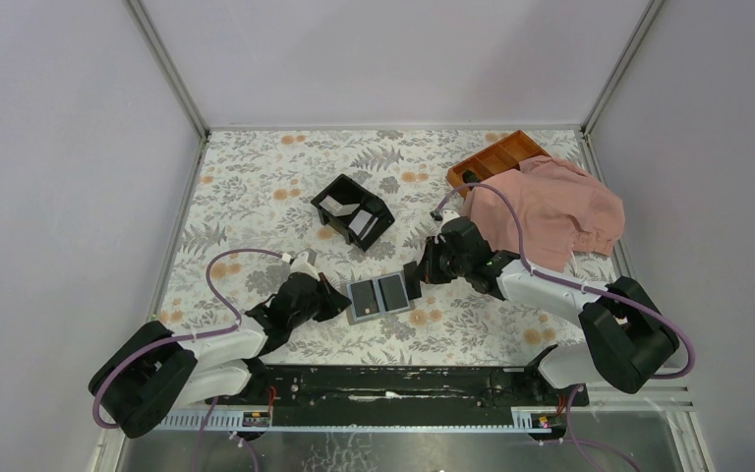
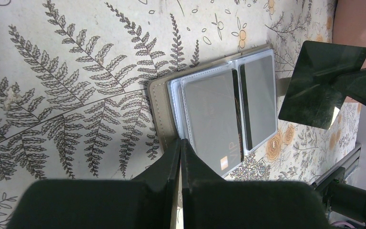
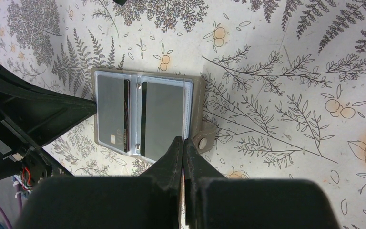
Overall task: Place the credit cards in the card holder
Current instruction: Turn over the card slot in the card holder.
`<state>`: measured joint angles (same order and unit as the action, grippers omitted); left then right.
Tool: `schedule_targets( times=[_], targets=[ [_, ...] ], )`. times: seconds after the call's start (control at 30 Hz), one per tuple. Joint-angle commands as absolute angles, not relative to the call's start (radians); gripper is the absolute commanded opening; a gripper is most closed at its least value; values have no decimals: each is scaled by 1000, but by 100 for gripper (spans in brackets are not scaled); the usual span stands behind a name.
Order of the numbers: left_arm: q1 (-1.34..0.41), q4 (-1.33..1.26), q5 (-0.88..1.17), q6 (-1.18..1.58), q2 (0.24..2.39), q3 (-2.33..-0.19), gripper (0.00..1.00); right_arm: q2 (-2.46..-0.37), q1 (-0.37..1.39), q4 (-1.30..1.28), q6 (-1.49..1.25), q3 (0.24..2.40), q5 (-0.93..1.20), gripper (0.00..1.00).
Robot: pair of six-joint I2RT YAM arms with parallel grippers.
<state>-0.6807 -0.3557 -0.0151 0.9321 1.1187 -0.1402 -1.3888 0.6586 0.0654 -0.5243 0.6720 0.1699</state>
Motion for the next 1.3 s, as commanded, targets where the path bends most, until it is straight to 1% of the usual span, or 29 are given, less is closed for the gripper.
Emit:
schedule_targets(
  times=[0.0, 1.27],
  targets=[
    [-692, -312, -43, 917, 1138, -142, 5, -1390, 650, 104, -520, 686, 185, 0],
    [-703, -331, -47, 922, 1170, -146, 4, -1390, 650, 67, -482, 696, 176, 0]
  ],
)
